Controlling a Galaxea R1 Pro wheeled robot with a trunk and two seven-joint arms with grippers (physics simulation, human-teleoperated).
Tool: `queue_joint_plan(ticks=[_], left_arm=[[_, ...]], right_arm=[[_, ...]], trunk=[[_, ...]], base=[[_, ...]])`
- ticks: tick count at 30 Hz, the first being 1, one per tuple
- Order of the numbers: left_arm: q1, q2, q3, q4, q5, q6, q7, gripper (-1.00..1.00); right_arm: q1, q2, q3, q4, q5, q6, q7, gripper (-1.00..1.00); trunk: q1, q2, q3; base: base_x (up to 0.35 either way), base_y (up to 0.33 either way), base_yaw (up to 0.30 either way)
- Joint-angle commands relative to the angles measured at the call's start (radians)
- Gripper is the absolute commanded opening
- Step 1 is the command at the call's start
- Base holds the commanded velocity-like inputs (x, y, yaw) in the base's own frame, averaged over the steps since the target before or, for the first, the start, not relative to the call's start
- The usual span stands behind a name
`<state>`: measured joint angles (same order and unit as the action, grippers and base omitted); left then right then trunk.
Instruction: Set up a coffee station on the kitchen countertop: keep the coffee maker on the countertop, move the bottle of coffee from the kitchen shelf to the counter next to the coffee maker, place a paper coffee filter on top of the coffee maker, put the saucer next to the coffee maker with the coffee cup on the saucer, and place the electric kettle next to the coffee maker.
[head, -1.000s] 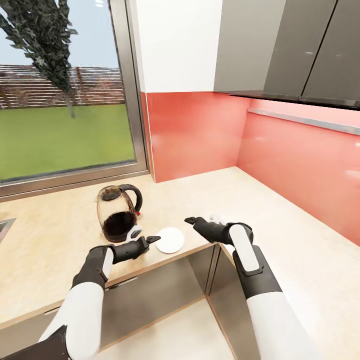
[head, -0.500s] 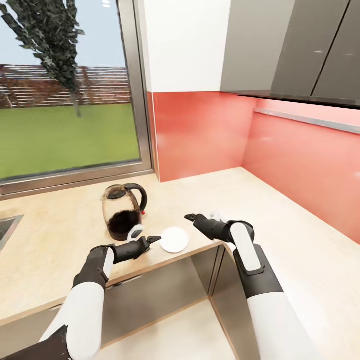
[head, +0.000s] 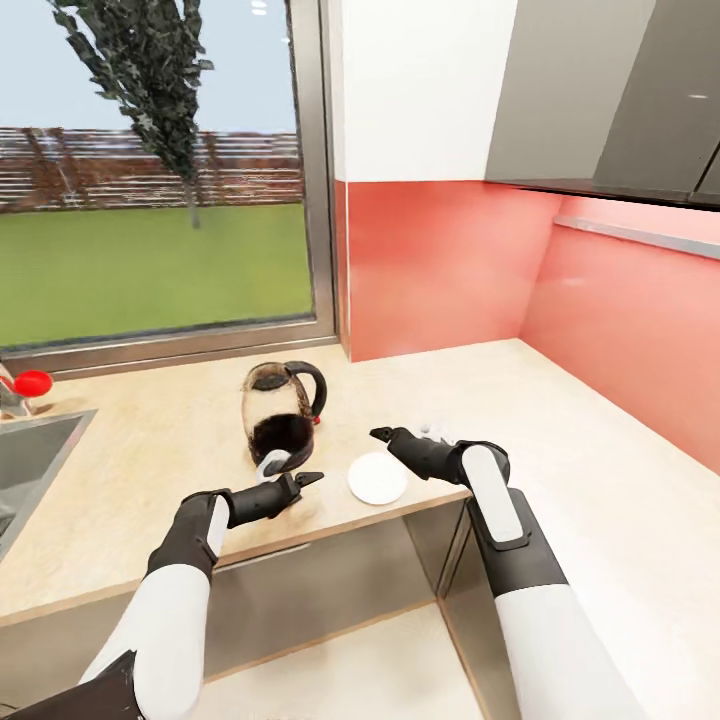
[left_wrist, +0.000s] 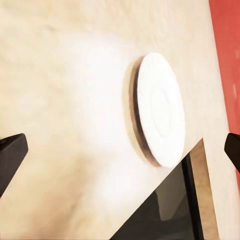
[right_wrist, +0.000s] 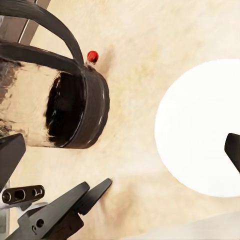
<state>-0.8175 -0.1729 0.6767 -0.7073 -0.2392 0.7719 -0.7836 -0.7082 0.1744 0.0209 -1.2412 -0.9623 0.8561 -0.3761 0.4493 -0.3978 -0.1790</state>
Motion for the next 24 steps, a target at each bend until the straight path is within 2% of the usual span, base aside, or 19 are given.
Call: queue_joint_plan(ticks=[1,7,8,9,12,16,24], left_arm=[[-0.002,-0.002,0.007,0.004,-0.017,0.004,-0.008,1.0],[-0.002,-0.002,0.006,0.052,-0.006,0.003,-0.008,1.0],[0.004,-0.002,0.01,0.057,0.011,0.006,-0.016,1.0],[0.009,-0.002,0.011,0.062,0.029,0.009,-0.02,1.0],[0.011,-0.002,0.011,0.076,0.053,0.01,-0.02,1.0],[0.024,-0.001,0.01,0.055,0.079,0.011,-0.035,1.0],[0.032,-0.002,0.004,0.05,0.097,0.011,-0.081,1.0]], right_arm=[[-0.001,0.0,0.0,-0.001,-0.01,0.001,-0.01,1.0],[-0.001,0.0,0.004,-0.001,-0.009,0.001,-0.007,1.0],[-0.001,-0.006,0.004,0.005,-0.005,-0.004,-0.001,1.0],[-0.001,-0.001,0.004,0.011,-0.008,-0.004,0.005,1.0],[-0.001,0.0,0.005,0.027,-0.009,-0.004,0.014,1.0],[-0.001,0.0,0.005,0.018,-0.013,-0.004,-0.008,1.0],[-0.001,0.0,0.005,0.016,-0.016,-0.003,-0.018,1.0]], trunk=[[0.001,-0.002,-0.002],[0.001,-0.002,-0.003],[0.001,-0.002,-0.002],[0.001,-0.002,-0.002],[0.001,-0.002,-0.002],[0.001,-0.002,-0.002],[0.001,-0.002,-0.002]], base=[[0.0,0.0,0.033],[0.018,-0.009,0.011],[0.0,0.0,0.0],[0.0,0.0,0.0],[0.0,0.0,0.0],[0.0,0.0,0.0],[0.0,0.0,0.0]])
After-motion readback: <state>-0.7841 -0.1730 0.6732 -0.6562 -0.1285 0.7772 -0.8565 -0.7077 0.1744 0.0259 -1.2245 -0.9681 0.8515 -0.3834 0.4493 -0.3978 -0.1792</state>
